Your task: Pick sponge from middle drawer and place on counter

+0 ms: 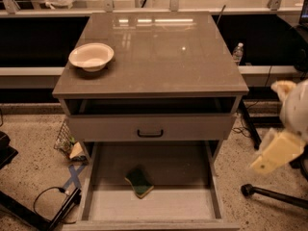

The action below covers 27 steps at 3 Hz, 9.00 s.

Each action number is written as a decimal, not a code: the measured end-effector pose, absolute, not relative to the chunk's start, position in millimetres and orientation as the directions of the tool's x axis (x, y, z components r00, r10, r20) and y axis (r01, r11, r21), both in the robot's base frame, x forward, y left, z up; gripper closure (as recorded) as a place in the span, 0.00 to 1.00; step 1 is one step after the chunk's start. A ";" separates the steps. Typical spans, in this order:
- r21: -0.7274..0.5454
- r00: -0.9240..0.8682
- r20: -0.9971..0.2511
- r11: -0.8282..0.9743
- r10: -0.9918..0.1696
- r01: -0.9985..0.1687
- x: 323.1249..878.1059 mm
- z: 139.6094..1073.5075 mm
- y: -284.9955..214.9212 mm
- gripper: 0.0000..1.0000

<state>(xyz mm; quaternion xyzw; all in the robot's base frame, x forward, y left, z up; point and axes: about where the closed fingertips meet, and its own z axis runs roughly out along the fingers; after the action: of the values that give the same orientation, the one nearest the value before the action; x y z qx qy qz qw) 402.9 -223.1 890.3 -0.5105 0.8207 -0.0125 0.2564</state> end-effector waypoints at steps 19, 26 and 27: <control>0.001 -0.428 -0.661 0.569 -0.617 -0.822 540.4 351.6 70.6 0.20; -0.027 -0.285 -0.560 0.362 -0.778 -0.932 445.9 483.0 -24.8 1.00; -0.064 -0.292 -0.565 0.394 -0.771 -0.917 438.3 576.1 -68.5 1.00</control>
Offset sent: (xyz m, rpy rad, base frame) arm 0.1536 -0.0068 -0.0872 0.4433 -0.5345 -0.2660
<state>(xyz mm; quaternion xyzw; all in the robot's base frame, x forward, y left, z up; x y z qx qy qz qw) 438.3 -68.5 576.1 -0.5329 0.7920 0.1378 0.2643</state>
